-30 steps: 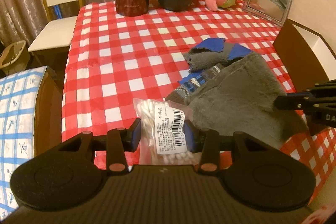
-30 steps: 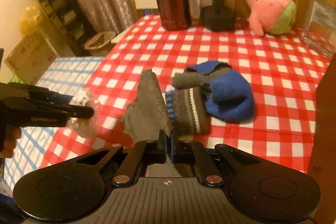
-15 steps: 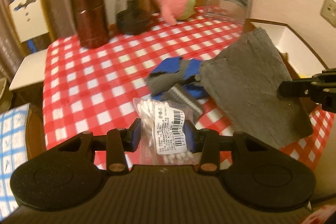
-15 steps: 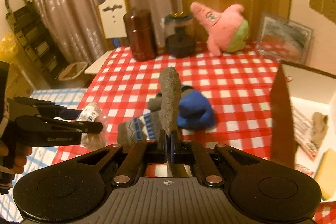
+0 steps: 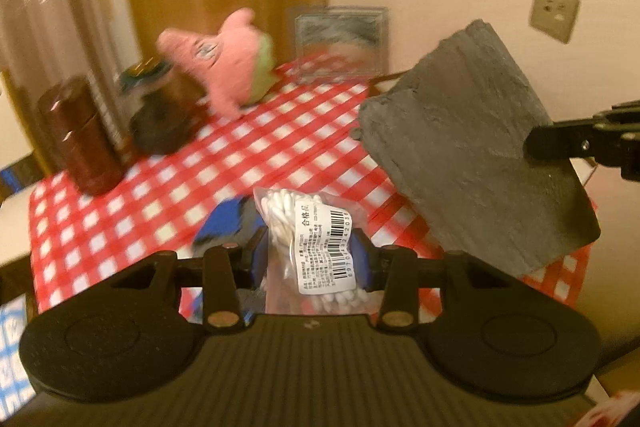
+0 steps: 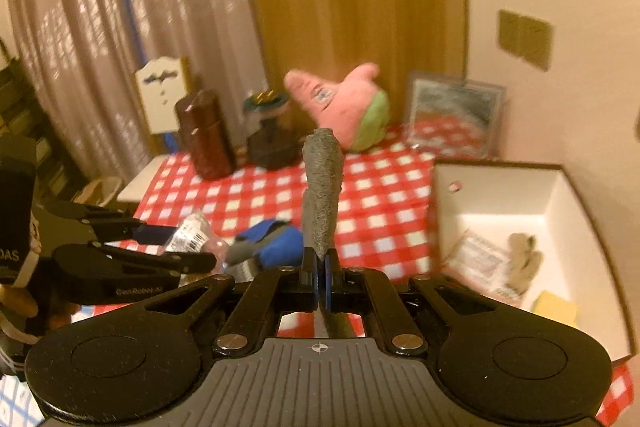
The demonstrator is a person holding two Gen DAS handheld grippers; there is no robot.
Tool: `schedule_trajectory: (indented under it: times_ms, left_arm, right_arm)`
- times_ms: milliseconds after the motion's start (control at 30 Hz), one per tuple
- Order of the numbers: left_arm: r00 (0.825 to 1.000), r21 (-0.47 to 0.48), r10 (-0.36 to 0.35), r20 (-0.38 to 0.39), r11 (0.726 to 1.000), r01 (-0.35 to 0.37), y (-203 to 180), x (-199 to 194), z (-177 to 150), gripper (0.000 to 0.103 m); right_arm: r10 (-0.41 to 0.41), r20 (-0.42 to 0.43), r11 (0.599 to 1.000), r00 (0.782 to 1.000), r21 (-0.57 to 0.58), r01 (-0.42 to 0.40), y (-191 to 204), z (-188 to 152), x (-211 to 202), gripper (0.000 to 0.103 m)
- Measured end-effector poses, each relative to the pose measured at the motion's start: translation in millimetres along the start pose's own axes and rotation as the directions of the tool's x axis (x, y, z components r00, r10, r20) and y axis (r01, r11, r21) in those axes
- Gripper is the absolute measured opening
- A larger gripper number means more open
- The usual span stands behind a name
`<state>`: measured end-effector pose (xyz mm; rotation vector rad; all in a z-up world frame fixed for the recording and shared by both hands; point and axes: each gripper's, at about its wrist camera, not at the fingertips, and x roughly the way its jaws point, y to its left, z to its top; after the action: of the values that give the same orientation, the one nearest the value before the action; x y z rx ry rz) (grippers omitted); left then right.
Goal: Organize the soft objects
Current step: 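Carry the cotton swab bag and grey cloth up over the brown box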
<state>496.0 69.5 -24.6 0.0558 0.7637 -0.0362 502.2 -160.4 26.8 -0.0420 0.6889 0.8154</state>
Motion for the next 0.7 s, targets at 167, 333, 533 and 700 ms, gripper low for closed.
schedule_trajectory:
  times_ms: [167,333,533,700]
  left_arm:
    - [0.998,0.052,-0.052,0.038,0.997,0.050,-32,10,31,0.039]
    - [0.993,0.095,-0.111,0.051,0.990,0.105,-63,26,56,0.039]
    - [0.986,0.141,-0.159,0.054,0.979,0.150,-100,50,82,0.039]
    - [0.983,0.173,-0.182,0.039,0.970,0.172,-127,73,97,0.039]
  right_arm:
    - [-0.060,0.050,0.998,0.997,0.016,0.059,-29,15,-22,0.003]
    - [-0.127,0.082,0.992,0.988,0.035,0.125,-62,24,-39,0.003]
    - [-0.210,0.078,0.977,0.975,0.058,0.206,-108,28,-48,0.003]
    - [-0.252,0.047,0.965,0.967,0.082,0.248,-139,25,-44,0.003]
